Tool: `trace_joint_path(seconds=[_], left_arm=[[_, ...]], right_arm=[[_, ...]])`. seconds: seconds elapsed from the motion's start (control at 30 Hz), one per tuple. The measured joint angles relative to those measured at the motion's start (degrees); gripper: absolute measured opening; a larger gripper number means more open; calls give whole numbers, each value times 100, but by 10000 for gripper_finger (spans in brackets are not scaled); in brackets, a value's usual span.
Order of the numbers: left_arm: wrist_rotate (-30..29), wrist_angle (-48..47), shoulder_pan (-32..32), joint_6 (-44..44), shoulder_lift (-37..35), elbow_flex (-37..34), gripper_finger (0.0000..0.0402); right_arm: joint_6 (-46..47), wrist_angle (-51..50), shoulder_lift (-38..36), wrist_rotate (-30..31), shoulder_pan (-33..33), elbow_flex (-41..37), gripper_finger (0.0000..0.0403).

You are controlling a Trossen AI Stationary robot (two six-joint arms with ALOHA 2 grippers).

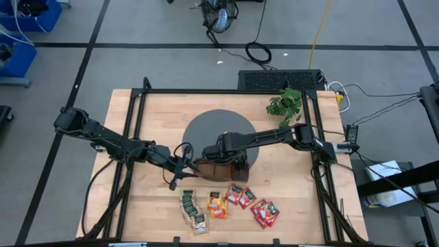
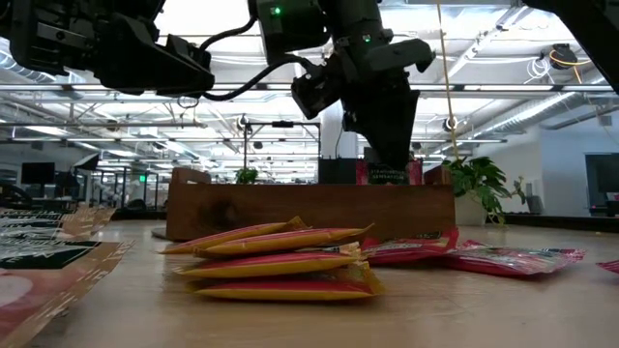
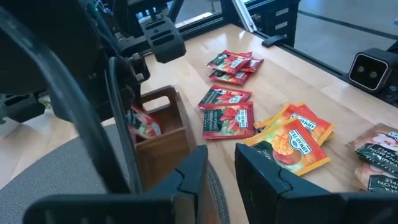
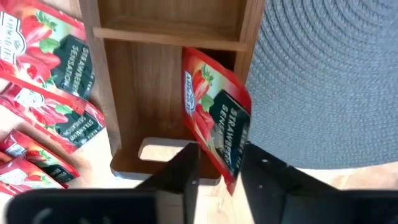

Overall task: Pick & Place Tea
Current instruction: Put the red tea bag into the right section of the wooden organizer, then put the yellow tea bag into the middle section of the wooden organizer

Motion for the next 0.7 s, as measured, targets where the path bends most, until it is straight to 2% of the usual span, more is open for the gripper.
trace_joint_path(seconds=[0.13, 0.3, 0.5, 0.7], left_arm=[[-2, 0, 0, 1, 0, -1, 88], [-7, -159, 0, 33, 0, 1, 88], [-205, -162, 0, 78, 2, -1, 88], [-223, -9, -105, -669, 20, 1, 88]], right_arm=[[-5, 56, -48, 10, 0, -2, 152], [-150, 208, -382, 21, -71, -2, 176], [-421, 632, -1022, 293, -158, -2, 178], [-650, 1789, -1651, 255, 18, -92, 172]])
